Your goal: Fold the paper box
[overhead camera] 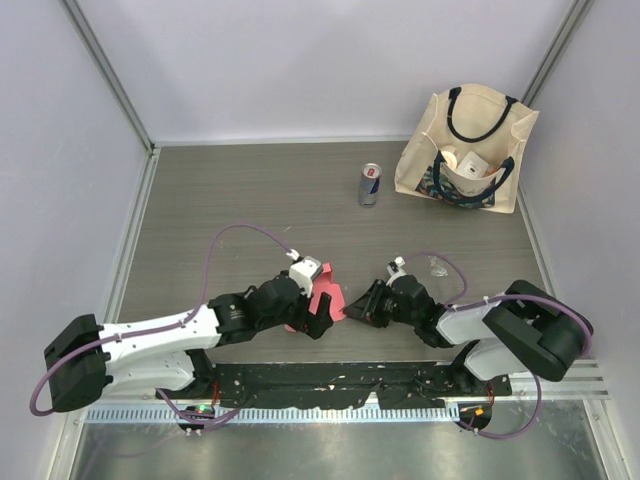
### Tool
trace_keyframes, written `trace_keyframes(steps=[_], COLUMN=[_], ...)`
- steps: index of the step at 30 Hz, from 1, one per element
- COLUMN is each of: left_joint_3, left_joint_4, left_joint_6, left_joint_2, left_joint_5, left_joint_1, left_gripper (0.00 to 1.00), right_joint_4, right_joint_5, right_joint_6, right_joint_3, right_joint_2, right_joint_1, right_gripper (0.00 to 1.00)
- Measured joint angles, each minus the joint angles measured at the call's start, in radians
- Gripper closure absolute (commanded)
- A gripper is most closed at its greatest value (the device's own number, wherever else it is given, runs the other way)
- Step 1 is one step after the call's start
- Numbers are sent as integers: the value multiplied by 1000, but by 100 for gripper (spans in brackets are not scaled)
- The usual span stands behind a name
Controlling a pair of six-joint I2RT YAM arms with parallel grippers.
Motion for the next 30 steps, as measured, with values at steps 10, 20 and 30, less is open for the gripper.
trace_keyframes(steps=[10, 20, 30], left_joint_3=[59, 260, 392], left_joint_4=[-8, -126, -249], left_joint_6=[72, 226, 312], left_joint_2=[125, 351, 550], left_joint_5=[-35, -250, -578], left_joint_1=[-6, -145, -283], left_gripper=[11, 19, 50], right_joint_4=[223, 230, 35], right_joint_5=[-28, -150, -200], right_joint_6=[87, 198, 222], right_joint_3=[2, 2, 8], right_joint_2=[176, 121, -53], right_joint_1=[-3, -90, -107], right_gripper=[99, 99, 99])
